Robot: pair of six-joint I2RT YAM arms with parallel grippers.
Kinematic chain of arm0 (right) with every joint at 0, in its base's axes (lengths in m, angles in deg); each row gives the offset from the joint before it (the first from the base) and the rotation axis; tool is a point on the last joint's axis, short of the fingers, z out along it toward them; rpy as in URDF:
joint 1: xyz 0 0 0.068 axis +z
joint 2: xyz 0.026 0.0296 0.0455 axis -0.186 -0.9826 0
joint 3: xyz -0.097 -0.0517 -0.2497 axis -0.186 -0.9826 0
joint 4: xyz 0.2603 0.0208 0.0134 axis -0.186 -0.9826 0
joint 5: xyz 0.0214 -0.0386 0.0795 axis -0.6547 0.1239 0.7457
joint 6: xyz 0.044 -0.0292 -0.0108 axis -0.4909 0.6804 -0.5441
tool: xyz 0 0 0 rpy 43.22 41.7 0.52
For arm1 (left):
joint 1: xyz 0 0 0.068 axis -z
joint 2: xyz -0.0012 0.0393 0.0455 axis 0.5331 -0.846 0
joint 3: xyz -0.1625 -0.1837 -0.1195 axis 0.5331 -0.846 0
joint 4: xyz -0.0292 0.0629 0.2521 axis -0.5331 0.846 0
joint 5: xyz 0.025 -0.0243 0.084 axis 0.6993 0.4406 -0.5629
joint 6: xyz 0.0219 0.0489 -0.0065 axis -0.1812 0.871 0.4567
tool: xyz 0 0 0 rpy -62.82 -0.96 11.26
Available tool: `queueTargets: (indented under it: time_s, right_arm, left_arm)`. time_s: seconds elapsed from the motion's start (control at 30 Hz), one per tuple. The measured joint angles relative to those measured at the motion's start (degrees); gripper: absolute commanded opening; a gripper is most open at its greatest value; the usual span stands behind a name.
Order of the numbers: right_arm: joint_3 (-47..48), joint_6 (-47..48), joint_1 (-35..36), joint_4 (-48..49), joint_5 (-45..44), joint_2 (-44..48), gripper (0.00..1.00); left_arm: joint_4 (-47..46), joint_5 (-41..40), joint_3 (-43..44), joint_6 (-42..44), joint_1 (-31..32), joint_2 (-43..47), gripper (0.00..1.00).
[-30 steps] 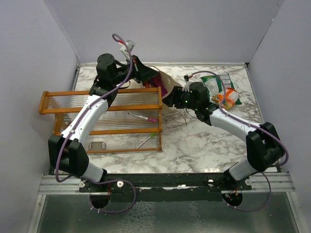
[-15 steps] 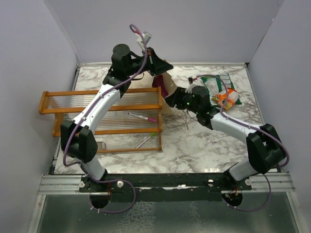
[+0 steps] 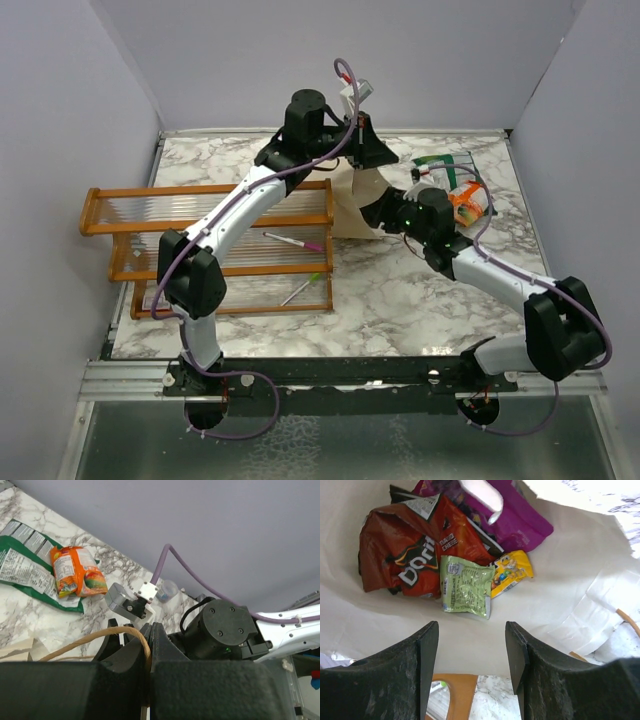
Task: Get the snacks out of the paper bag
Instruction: Take out the snack from the paper bag.
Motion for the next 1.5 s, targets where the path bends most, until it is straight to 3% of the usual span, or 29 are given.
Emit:
queueTargets:
  time_s: [0.4, 0.53, 0.93, 1.23, 1.5]
  right_arm:
    - [1.68, 1.01, 0.57, 3.69, 15.5, -5.27, 0.53]
    - [1.95, -0.44, 0.63, 5.49, 17.29, -6.16, 0.53]
    - [3.56, -5.9, 0.59, 10.27, 1.16, -10.45, 0.64]
    - [11.26, -9.49, 0.66, 18.84, -1.18, -25.09, 0.75]
    - [23.91, -12.7, 2.51, 21.4, -4.46, -38.16, 0.77]
  left_arm:
    - [13.2, -2.51, -2.32, 15.47, 0.24, 6.43, 0.0]
    - [14.86, -3.76, -3.67, 17.05, 0.2, 8.59, 0.0]
    - [15.13, -3.91, -6.01, 18.58, 0.24, 9.62, 0.0]
    - [14.99, -3.85, -6.58, 18.58, 0.24, 9.66, 0.0]
    - [14.51, -3.87, -7.37, 18.05, 0.22, 9.66, 0.0]
